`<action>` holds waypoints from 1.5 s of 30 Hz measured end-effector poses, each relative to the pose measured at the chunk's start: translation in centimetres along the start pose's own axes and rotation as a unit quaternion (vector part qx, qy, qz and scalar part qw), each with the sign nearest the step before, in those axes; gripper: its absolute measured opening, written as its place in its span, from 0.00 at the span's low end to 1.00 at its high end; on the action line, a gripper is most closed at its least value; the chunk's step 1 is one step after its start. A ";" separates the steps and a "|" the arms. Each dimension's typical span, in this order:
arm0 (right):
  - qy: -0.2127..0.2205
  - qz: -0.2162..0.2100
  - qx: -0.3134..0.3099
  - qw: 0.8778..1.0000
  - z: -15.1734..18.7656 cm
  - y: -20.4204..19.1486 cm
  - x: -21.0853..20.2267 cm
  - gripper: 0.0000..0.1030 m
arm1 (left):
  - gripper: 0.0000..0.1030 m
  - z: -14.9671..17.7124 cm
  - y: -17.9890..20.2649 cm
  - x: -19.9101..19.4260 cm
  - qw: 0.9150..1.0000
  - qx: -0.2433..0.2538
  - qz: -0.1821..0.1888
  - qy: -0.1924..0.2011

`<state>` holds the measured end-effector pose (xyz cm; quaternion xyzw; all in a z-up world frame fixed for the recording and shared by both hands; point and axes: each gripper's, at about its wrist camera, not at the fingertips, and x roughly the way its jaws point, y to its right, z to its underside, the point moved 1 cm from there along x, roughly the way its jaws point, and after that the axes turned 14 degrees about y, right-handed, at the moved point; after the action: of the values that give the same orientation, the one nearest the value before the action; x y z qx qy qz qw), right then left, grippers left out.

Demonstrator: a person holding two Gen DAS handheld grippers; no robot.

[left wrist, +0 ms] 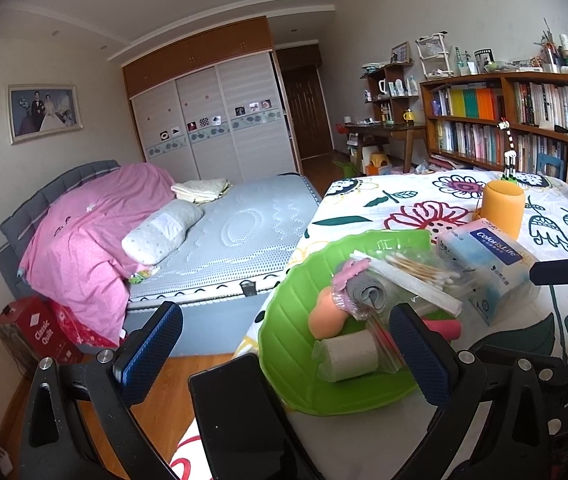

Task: Organize soft objects

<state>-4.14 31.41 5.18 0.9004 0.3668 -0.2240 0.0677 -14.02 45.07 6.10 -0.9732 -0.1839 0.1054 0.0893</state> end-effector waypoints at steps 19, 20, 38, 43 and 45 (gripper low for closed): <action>-0.018 -0.003 -0.006 1.000 0.3 -0.7 0.4 1.00 | 1.00 0.7 -0.2 0.3 1.000 -0.005 -0.002 -0.017; -0.018 -0.007 -0.006 1.000 0.4 -0.7 0.4 1.00 | 1.00 0.7 -0.1 0.3 1.000 -0.004 -0.002 -0.016; -0.020 -0.007 -0.014 1.000 0.4 -1.2 0.5 1.00 | 1.00 1.2 -0.6 0.3 1.000 -0.011 -0.009 -0.018; -0.020 -0.007 -0.015 1.000 0.4 -1.2 0.5 1.00 | 1.00 1.2 -0.7 0.4 1.000 -0.011 -0.010 -0.018; -0.020 -0.006 -0.017 1.000 0.4 -1.2 0.5 1.00 | 1.00 1.2 -0.7 0.4 1.000 -0.011 -0.010 -0.018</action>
<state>-4.81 32.52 4.66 0.8925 0.3741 -0.2359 0.0886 -14.21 45.98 5.03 -0.9702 -0.1962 0.1204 0.0759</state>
